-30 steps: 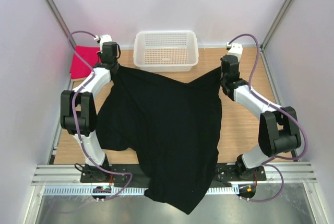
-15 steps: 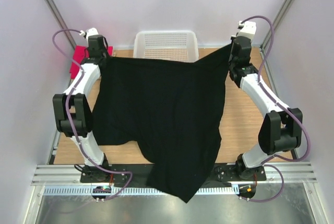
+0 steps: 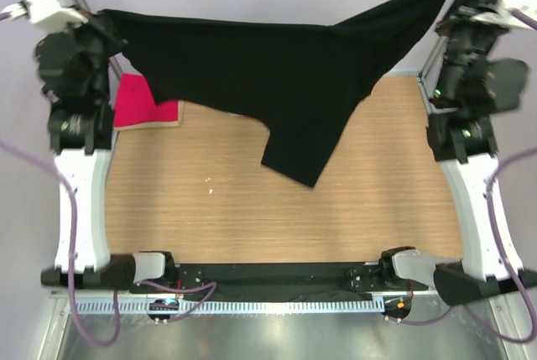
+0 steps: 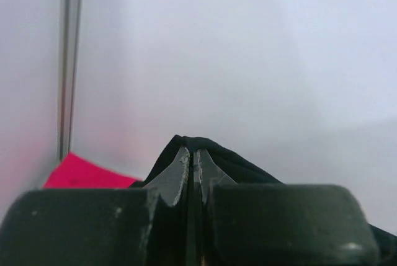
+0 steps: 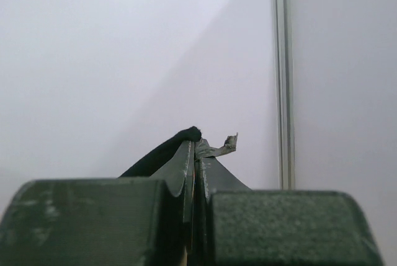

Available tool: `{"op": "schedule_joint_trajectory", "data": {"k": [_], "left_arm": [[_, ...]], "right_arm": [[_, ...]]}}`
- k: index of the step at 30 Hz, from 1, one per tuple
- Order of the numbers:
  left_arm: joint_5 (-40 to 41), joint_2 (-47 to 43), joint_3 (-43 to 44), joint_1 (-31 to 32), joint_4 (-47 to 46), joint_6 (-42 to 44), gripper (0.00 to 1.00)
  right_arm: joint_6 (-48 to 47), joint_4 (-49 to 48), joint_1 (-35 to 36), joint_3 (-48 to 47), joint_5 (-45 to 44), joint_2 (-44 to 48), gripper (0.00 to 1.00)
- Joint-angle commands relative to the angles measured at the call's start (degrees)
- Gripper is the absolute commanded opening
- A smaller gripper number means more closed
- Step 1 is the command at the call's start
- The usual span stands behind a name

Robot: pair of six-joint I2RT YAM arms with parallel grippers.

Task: Fold and stack the t-shirts
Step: Flatten the tshirt out

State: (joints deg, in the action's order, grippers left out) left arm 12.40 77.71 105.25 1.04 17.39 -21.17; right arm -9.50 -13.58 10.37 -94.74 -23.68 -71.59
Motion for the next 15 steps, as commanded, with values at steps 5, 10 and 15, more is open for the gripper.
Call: {"op": "schedule_joint_trajectory", "data": {"k": [5, 10, 15], "left_arm": [[5.69, -15.98, 1.70, 1.68, 2.30, 5.34, 0.00], [11.05, -23.73, 4.52, 3.71, 0.11, 8.95, 0.01], [14.66, -29.45, 10.65, 4.06, -4.55, 11.93, 0.00]], "right_arm": [[-1.23, 1.79, 3.69, -6.77, 7.93, 14.36, 0.01], [3.33, 2.52, 5.97, -10.81, 12.87, 21.49, 0.01], [8.70, 0.84, 7.99, -17.57, 14.10, 23.25, 0.01]]}}
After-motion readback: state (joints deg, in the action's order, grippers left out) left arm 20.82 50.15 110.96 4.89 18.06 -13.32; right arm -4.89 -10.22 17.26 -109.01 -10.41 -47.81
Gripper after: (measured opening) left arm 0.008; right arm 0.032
